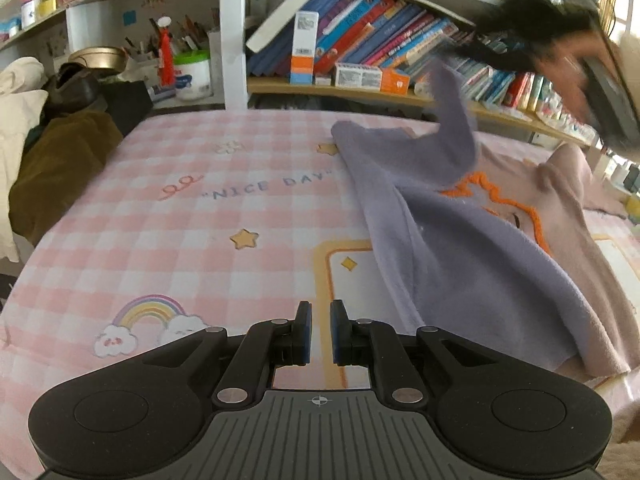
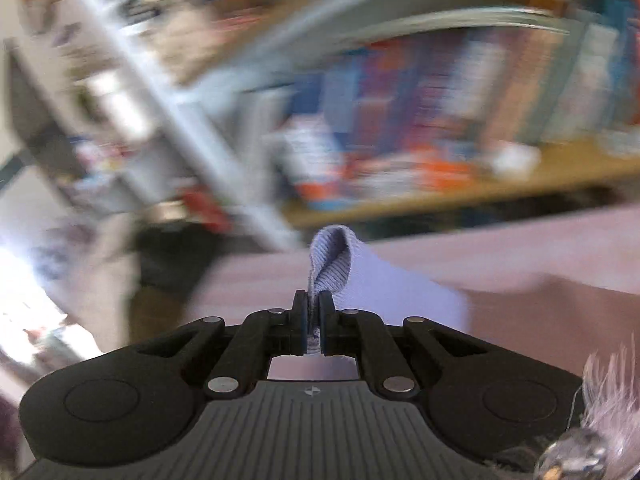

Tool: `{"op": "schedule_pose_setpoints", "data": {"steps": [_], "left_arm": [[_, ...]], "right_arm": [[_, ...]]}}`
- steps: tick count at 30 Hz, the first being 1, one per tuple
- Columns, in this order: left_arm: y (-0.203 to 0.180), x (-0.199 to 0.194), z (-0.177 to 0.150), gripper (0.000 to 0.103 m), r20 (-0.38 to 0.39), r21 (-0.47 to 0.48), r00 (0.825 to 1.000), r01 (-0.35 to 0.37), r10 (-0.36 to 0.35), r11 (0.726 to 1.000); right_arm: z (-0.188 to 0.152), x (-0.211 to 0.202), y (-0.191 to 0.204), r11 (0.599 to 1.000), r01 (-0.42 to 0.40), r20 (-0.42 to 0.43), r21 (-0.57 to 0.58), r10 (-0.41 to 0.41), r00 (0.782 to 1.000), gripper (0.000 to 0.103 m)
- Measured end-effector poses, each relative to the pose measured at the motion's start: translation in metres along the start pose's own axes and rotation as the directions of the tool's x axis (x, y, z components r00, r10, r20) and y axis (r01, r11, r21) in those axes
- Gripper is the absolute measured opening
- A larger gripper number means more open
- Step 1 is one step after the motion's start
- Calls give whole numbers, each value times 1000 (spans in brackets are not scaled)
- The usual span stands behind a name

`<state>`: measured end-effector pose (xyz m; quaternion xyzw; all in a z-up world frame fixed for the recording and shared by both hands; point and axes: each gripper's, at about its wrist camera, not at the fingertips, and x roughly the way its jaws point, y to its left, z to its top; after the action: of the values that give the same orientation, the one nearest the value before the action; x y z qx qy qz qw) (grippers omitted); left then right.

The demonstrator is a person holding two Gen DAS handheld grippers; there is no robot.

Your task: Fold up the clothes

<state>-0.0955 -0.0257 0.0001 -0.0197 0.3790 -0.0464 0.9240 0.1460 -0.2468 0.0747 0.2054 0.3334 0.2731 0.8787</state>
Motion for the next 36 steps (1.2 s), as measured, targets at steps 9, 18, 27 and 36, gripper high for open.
{"op": "schedule_pose_setpoints", "data": {"steps": [9, 18, 27, 36], "left_arm": [[53, -29, -14, 12, 24, -51, 997, -77, 78, 996], [71, -24, -14, 12, 24, -59, 999, -47, 48, 997], [61, 9, 6, 12, 38, -73, 998, 51, -48, 996], [26, 47, 39, 12, 32, -91, 995, 96, -93, 991]], "right_arm": [[-10, 125, 185, 957, -176, -34, -231, 173, 984, 5], [-37, 123, 203, 934, -139, -73, -328, 122, 990, 53], [-71, 15, 111, 938, 19, -69, -345, -46, 997, 53], [-154, -121, -25, 839, 499, -102, -218, -528, 843, 53]]}}
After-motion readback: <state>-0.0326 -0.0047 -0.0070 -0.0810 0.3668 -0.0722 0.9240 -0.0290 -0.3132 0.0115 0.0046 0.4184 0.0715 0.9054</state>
